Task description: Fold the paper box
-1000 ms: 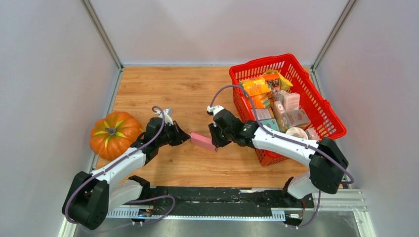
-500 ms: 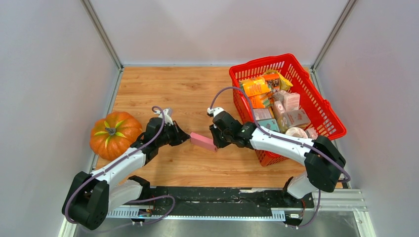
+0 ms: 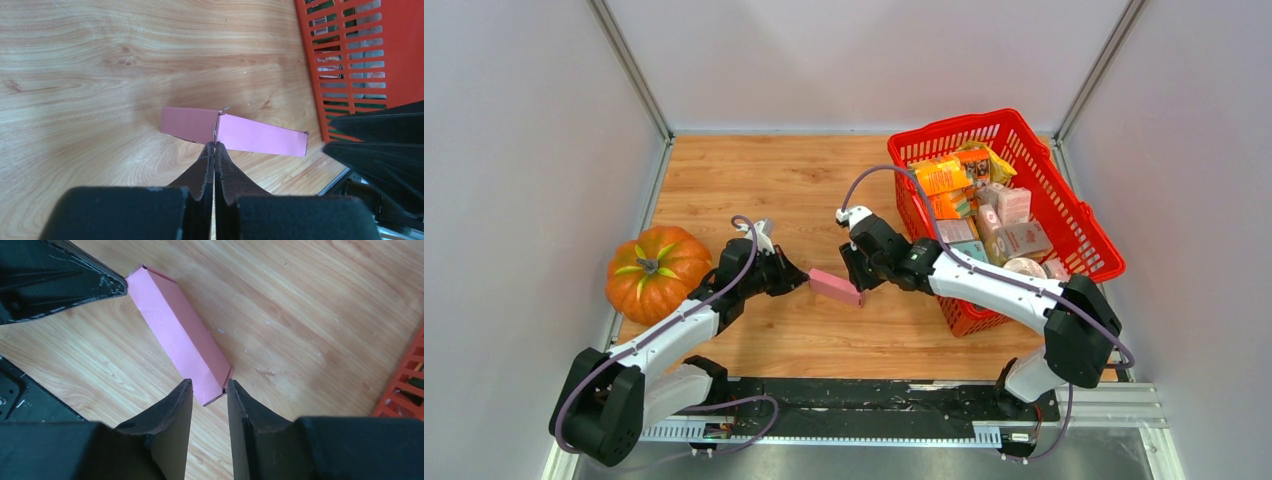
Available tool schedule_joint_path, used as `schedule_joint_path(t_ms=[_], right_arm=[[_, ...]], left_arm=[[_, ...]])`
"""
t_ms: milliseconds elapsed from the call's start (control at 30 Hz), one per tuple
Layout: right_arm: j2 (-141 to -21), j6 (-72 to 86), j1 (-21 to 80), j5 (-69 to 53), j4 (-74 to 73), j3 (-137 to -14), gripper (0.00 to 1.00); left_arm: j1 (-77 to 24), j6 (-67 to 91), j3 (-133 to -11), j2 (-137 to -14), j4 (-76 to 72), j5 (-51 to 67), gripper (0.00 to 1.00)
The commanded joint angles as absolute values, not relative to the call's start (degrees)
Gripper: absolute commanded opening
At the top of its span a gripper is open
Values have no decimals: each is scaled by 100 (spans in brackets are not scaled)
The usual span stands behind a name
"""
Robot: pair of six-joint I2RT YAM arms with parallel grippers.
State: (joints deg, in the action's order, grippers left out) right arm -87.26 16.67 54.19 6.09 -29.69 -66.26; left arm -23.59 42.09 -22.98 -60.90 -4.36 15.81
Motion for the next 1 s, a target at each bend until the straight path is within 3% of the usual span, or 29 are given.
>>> schedule_joint_path(t_ms=[0,133,467,567,700,833,900,967], right_arm=[[-9017,1810,5440,563,-2594,-5934,34],[-9263,1907,5449,763,-2451,-5642,34],[-8825,1468,5458,659,-3049,-6679,38],[-8526,1459,5475,598,-3111,-6654,39],[-7903,1590,5554,458,-3435,-6495,43],[-6946,1714,5599,142,-3516,-6154,57],[-6760,1766,5599,88,-3480,-6056,60],[-6471,1846,5599,88,-3542,-6099,62]], left_arm=[[-2382,4017,-1960,-6232,545,1354,0],[-2391,4008,-1907,-6126,606,1310,0],[-2391,3762,-2153,-5512,1316,1283,0],[-2382,3761,-2145,-4757,1895,1230,9],[-2382,3937,-2651,-3177,3371,1547,31],[-2373,3868,-3575,-1418,4832,801,52],[-2373,3876,-4031,-1458,5106,1043,53],[-2373,3946,-4244,-1809,4845,1518,46]])
